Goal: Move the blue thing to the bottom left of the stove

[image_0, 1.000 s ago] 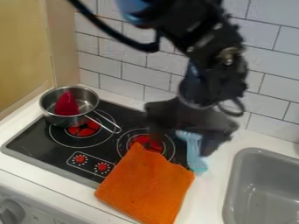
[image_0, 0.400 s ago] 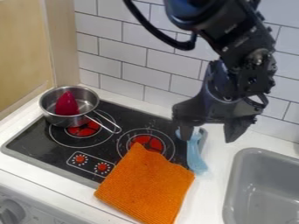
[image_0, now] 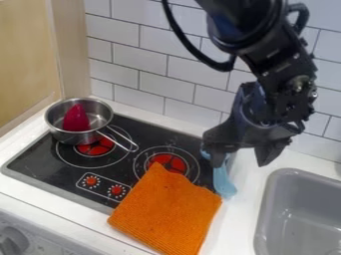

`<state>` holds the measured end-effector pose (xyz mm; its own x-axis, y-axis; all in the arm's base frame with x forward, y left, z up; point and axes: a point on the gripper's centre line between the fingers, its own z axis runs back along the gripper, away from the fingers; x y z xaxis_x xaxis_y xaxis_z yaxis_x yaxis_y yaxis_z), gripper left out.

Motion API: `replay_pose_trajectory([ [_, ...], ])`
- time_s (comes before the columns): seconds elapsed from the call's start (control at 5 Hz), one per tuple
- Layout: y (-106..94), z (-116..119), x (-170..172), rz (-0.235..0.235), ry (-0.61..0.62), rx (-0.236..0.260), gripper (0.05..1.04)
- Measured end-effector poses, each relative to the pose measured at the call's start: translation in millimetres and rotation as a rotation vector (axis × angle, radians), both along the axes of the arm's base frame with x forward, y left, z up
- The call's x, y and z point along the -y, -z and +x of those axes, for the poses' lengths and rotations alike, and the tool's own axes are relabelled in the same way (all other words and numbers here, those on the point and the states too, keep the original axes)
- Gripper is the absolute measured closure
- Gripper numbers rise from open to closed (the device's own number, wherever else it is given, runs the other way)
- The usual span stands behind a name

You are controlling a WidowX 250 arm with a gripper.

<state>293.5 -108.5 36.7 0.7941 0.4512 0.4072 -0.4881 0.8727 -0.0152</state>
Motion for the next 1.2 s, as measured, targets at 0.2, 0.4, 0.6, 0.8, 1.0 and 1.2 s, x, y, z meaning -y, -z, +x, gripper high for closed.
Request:
replay_pose_trajectory([
  [0.2,5.6,6.1,-7.0,0.013,-0.032,-0.011,0.084],
  [0.4,18.4,8.9,-18.8,0.027,-0.055,-0.039,0.084],
  [0.6,21.9,15.0,-22.6,0.038,-0.058,-0.03,0.084],
  [0.8,27.1,19.7,-21.2,0.04,-0.054,-0.026,0.147],
  [1.0,36.3,20.5,-20.1,0.042,-0.056,-0.041,0.459],
  [1.2,36.1,26.5,-18.4,0.046,-0.064,-0.023,0.737],
])
